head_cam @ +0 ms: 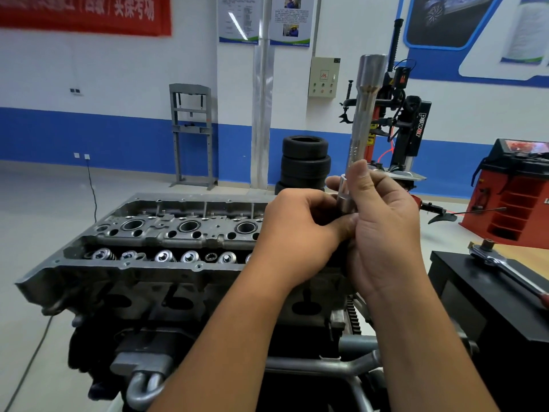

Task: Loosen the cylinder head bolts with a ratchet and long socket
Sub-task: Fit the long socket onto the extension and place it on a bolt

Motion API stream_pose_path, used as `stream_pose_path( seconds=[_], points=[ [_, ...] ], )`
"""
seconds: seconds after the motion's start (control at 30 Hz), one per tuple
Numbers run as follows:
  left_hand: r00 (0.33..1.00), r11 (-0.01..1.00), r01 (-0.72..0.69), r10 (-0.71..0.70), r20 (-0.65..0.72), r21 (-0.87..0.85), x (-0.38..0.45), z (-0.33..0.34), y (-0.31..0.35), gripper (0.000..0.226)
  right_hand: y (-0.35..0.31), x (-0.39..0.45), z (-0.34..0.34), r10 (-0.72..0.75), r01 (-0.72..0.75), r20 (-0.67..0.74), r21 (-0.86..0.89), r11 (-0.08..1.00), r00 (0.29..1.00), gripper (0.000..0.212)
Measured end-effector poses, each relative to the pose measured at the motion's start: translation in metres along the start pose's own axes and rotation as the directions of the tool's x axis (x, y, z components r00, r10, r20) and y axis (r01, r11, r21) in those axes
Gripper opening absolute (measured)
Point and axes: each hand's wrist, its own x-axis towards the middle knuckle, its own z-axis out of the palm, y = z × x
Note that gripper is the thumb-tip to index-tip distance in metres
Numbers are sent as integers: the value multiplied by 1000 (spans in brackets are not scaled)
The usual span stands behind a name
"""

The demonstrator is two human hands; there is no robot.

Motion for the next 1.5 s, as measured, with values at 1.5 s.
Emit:
stream_pose_path(
  seconds=[1.5],
  points=[
    [999,996,-25,27,-22,86,0,3,1,6,2,0,2,-23,23,-11,-32,999,1000,41]
  ],
)
